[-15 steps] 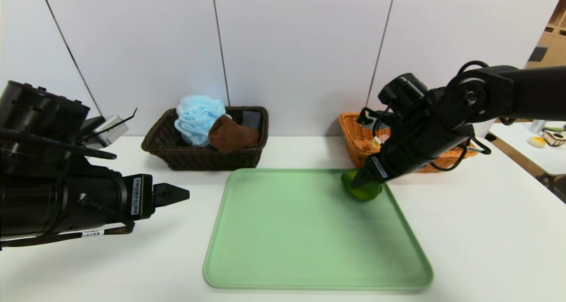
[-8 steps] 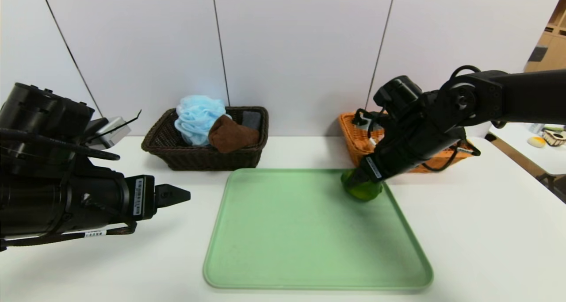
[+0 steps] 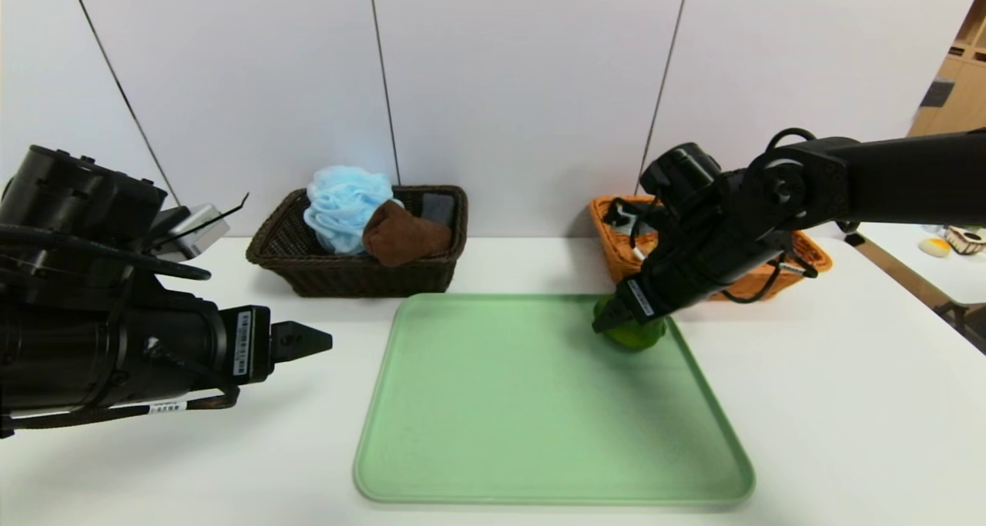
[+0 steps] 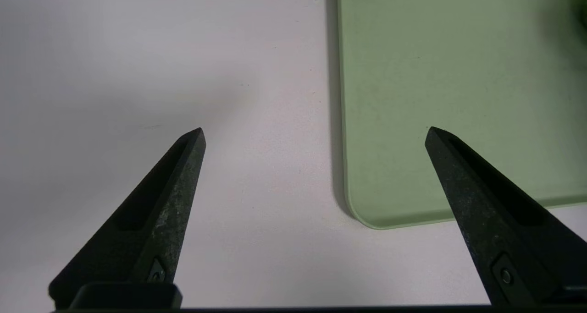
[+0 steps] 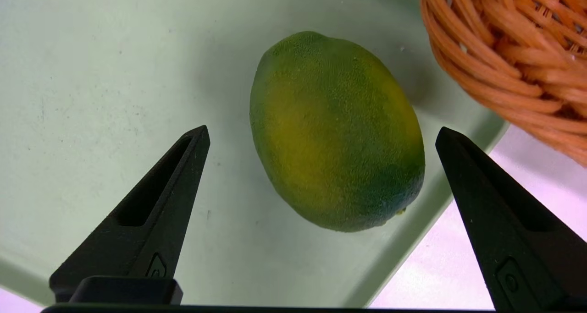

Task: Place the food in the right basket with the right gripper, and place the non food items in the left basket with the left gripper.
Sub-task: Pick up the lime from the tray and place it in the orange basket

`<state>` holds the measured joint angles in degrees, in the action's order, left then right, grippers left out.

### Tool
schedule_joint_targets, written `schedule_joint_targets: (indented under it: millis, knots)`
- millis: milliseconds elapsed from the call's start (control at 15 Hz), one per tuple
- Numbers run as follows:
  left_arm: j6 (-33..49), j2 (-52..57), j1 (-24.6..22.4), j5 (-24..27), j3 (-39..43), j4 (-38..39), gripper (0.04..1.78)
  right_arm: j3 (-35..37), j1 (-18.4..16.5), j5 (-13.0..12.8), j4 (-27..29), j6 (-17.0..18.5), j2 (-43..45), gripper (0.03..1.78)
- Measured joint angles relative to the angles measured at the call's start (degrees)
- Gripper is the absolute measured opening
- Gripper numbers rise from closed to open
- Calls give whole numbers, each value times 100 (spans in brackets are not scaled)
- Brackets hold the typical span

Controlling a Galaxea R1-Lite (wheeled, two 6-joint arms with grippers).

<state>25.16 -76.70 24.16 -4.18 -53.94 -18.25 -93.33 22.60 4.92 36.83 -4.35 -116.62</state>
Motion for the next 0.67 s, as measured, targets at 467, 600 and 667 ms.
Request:
schedule_joint_targets:
  millis: [467, 600, 667]
  knots:
    - [6, -17, 0, -2, 9, -2, 169, 72, 66, -18, -185, 30, -100, 171]
    - [5, -15, 0, 0, 11, -2, 169, 100, 66, -22, -188, 37, -111, 139]
    - [5, -13, 0, 2, 12, -5, 169, 127, 66, -22, -188, 33, -111, 124]
